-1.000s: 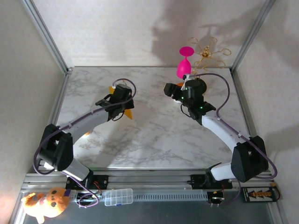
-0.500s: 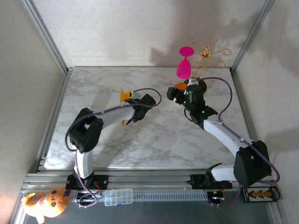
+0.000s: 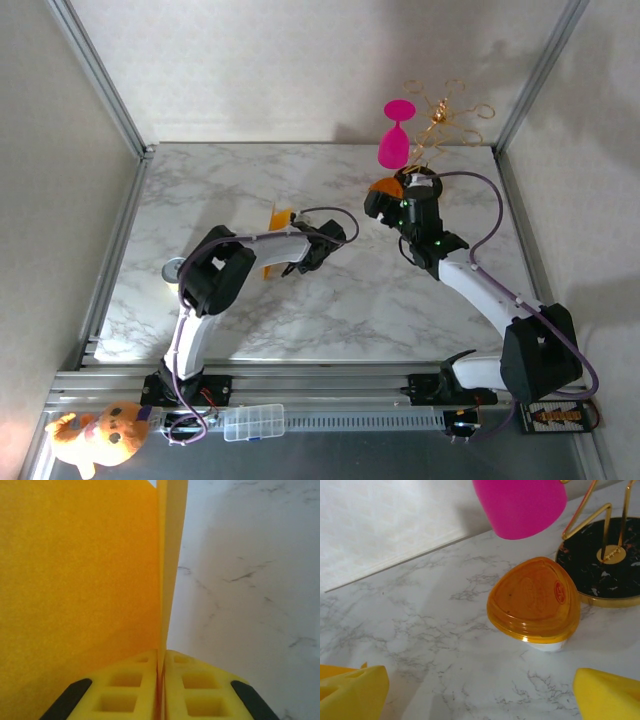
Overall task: Fold a paper plane with a square sheet of paper (pick it up from the middle)
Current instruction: Turn over the paper at the center of the table.
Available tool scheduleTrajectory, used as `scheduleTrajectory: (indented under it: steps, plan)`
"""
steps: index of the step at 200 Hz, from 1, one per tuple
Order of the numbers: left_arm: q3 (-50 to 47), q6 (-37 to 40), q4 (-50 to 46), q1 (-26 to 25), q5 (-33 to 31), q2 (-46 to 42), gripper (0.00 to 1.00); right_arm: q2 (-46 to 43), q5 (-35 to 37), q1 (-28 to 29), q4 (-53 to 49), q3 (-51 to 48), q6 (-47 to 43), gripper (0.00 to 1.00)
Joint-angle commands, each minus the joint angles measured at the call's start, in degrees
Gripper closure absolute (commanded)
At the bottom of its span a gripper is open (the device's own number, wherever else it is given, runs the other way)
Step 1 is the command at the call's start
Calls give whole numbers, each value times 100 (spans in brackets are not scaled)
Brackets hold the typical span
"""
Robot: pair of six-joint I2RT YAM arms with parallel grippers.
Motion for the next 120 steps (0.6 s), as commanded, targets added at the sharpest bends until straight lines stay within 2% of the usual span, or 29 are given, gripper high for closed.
scheduleTrajectory:
  steps: [1, 50, 95, 120]
  plan:
    - [215, -449, -164, -74, 49, 181, 89, 29, -23, -152, -228, 135, 410, 6]
    - [410, -690, -67, -178, 660, 192, 80, 228, -286, -243, -285, 214, 566, 7]
    - [452, -1069, 647, -419, 2412, -421, 69, 125, -208, -325, -269, 145, 750, 6]
    - [447, -1219, 984, -605, 3088, -777, 66, 50, -192, -372, -245, 109, 781, 6]
